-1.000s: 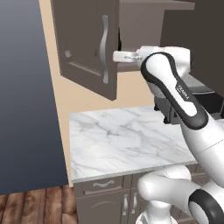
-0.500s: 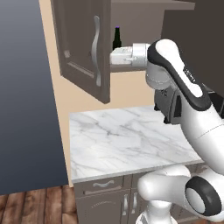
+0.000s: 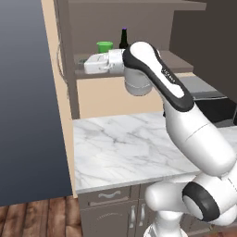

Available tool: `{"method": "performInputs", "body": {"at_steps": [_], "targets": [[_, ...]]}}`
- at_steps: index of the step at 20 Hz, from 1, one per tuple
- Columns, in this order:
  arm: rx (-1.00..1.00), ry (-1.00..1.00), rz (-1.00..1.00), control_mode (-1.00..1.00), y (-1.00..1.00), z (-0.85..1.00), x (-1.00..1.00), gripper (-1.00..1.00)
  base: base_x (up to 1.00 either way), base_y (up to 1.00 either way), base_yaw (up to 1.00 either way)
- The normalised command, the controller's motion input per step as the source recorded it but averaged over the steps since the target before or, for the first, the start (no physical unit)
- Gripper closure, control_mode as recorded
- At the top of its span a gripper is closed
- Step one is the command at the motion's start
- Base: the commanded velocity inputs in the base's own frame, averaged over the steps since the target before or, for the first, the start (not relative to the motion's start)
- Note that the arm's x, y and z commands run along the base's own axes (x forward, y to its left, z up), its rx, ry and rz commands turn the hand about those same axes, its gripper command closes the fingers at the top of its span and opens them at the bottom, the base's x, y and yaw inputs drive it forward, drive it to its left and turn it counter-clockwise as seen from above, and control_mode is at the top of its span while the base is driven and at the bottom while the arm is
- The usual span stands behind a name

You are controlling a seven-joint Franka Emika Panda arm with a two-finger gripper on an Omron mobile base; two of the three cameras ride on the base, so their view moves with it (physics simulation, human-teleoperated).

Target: Open the cabinet directly in front. Then move the beer and the cup to the dining counter with the candle on it.

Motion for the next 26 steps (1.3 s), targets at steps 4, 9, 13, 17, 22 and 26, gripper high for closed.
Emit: {"method": "performInputs", "body": {"at_steps": [4, 9, 13, 17, 22, 26], "targets": [[0.00, 0.00, 0.00, -1.00, 0.04, 0.00, 0.00, -1.00, 0.00, 0.00, 0.00], [0.02, -0.03, -0.32, -1.00, -0.57, 0.17, -0.27, -1.00, 0.00, 0.00, 0.00], [-0.02, 0.04, -0.62, -1.00, -0.80, 0.06, -0.28, -1.00, 0.00, 0.00, 0.00], [-0.10, 0.15, -0.63, -1.00, -0.69, 0.07, -0.15, -1.00, 0.00, 0.00, 0.00], [-0.19, 0.28, -0.57, -1.00, -0.74, 0.17, -0.02, -1.00, 0.00, 0.00, 0.00], [-0.15, 0.25, -0.30, -1.00, -0.45, 0.18, 0.00, -1.00, 0.00, 0.00, 0.00]]}}
